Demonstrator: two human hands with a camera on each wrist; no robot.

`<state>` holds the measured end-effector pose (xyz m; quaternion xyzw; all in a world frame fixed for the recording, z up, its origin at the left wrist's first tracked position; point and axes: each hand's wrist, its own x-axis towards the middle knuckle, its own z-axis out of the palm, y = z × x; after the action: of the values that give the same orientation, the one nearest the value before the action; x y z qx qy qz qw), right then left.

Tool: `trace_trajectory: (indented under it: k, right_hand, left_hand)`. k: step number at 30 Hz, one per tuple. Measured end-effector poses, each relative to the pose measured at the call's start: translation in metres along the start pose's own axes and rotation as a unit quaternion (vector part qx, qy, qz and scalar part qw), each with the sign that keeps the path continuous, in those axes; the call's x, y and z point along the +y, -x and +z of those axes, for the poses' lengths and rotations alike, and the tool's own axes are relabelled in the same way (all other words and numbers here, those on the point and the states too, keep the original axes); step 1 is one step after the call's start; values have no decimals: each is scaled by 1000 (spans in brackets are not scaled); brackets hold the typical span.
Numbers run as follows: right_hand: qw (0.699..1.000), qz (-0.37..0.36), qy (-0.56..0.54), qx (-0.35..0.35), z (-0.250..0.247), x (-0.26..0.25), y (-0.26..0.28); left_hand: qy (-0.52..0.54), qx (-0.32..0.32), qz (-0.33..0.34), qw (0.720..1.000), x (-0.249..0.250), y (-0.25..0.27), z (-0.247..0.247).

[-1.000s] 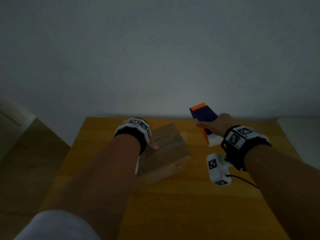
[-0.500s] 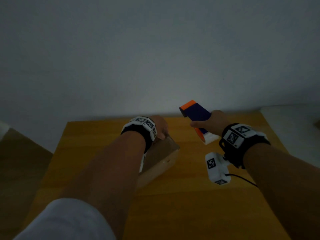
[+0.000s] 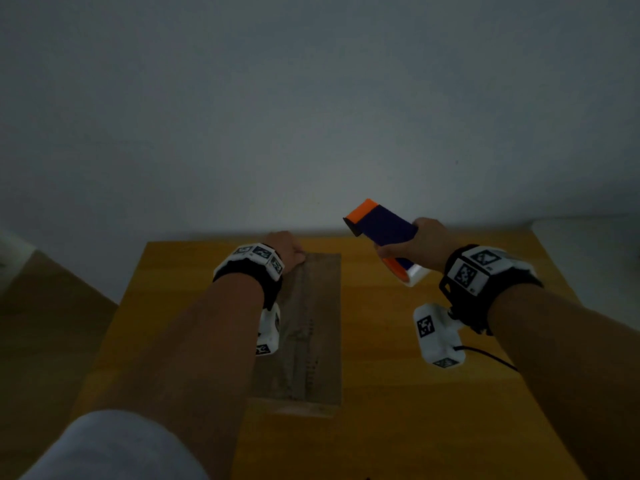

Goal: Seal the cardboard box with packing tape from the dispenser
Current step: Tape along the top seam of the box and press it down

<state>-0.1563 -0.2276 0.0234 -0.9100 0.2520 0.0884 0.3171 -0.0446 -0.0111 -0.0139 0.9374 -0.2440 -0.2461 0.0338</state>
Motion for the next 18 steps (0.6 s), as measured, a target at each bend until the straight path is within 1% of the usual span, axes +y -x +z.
trace_trajectory:
  k: [3,5,6,8,9,10,11,12,13,14,15,16,17,18]
  right_hand:
    - [999,-7,-16,-31,0,-7,2]
    - [998,-17,-3,-60,-2,-12,5]
    - [997,-25,5,-67,-3,-14,6]
    - [996,-47,16,-73,-6,-17,7]
    - [995,-59,22,-75,-7,-19,8]
    - [994,-72,29,-78,-10,-21,10]
    - [992,-88,37,-81,-13,-24,12]
    - [990,-101,47,-82,-15,-27,13]
    - [989,-113,54,-82,-18,-30,14]
    - [987,-122,60,-81,-20,-33,14]
    - [986,-130,64,-79,-21,-36,14]
    - [985,-135,66,-79,-23,-39,14]
    - [985,-140,68,-79,-24,-42,14]
    - [984,-143,68,-79,-24,-44,14]
  left_hand:
    - [33,4,-9,999,-4,1,1]
    - [32,-1,-19,999,-5,1,2]
    - [24,-1,-29,999,-7,2,2]
    - [40,10,-63,997,-14,-1,3]
    - [60,6,-83,995,-15,1,0]
    - [105,8,-105,989,-13,4,-5]
    - [161,21,-114,980,-10,9,-13]
    - [221,44,-104,969,-6,13,-21]
    - [308,62,-97,944,-1,17,-30]
    - [391,59,-82,915,4,21,-37]
    - [466,42,-68,881,9,26,-43]
    - [538,20,-56,841,11,29,-48]
    - [592,7,-48,805,12,33,-51]
    - [629,2,-41,777,12,35,-55]
